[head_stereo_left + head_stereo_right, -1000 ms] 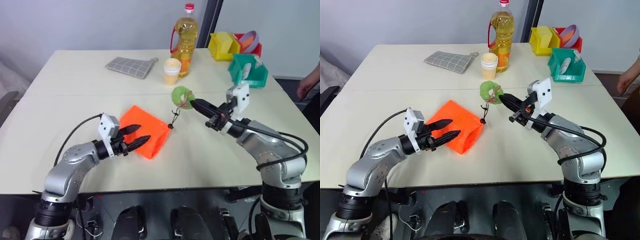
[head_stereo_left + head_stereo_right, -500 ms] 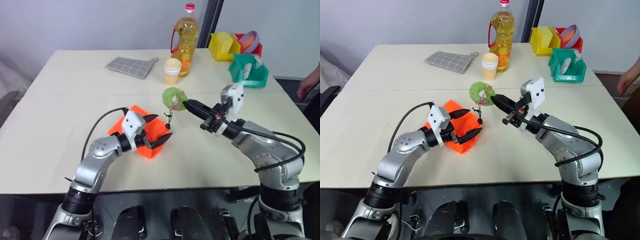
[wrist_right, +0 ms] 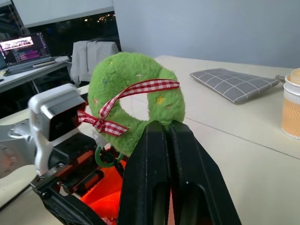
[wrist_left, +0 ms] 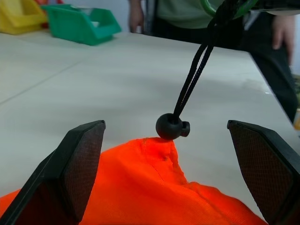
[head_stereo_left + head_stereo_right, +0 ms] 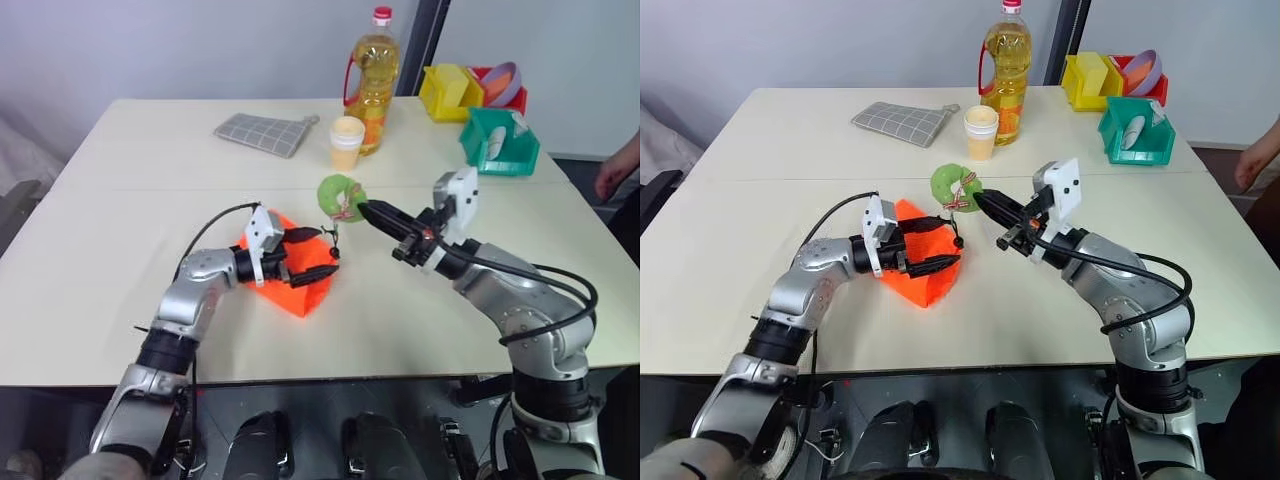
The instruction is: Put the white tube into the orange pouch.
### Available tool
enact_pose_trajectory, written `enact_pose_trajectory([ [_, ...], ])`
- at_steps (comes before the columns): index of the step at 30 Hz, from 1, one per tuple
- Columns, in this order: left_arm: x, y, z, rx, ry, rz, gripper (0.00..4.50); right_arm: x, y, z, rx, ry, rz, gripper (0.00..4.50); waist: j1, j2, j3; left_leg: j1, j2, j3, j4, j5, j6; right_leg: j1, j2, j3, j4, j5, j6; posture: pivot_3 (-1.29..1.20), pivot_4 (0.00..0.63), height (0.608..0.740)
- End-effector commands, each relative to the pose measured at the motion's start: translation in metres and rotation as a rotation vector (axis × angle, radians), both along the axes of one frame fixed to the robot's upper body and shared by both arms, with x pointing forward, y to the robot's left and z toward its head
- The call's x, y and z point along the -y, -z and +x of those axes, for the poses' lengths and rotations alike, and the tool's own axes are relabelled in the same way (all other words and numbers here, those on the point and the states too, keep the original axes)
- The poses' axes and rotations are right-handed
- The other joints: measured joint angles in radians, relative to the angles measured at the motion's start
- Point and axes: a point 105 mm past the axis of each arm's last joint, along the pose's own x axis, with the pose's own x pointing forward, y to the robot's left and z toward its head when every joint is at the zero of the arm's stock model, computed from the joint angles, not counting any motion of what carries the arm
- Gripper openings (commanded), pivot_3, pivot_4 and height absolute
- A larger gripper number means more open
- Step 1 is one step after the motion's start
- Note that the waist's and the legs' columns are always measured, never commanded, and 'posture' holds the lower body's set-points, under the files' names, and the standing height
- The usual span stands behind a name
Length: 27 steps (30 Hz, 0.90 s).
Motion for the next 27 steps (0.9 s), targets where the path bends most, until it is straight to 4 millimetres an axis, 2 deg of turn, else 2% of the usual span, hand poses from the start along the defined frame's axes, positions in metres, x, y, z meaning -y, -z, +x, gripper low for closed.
enact_pose_trajectory([
  [1, 0.007, -0.007, 0.001, 0.046, 0.054, 0.001, 4.46, -0.001, -0.009, -0.004, 0.054, 0.011, 0.01, 0.0, 0.0, 0.0, 0.0, 0.0, 0.0, 0.0, 0.0, 0.0, 0.0, 0.0, 0.0, 0.0, 0.0, 0.0, 0.0, 0.0, 0.15, 0.74],
  [17, 0.02, -0.001, 0.016, 0.095, -0.008, 0.008, 4.46, -0.003, -0.006, -0.005, 0.056, 0.017, 0.014, 0.0, 0.001, 0.0, 0.0, 0.0, 0.0, 0.0, 0.0, 0.0, 0.0, 0.0, 0.0, 0.0, 0.0, 0.0, 0.0, 0.0, 0.15, 0.74],
  [27, 0.024, 0.005, 0.016, 0.101, -0.052, -0.003, 4.46, -0.004, -0.006, -0.006, 0.056, 0.012, 0.013, 0.0, -0.001, 0.0, 0.0, 0.0, 0.0, 0.0, 0.0, 0.0, 0.0, 0.0, 0.0, 0.0, 0.0, 0.0, 0.001, 0.0, 0.15, 0.74],
])
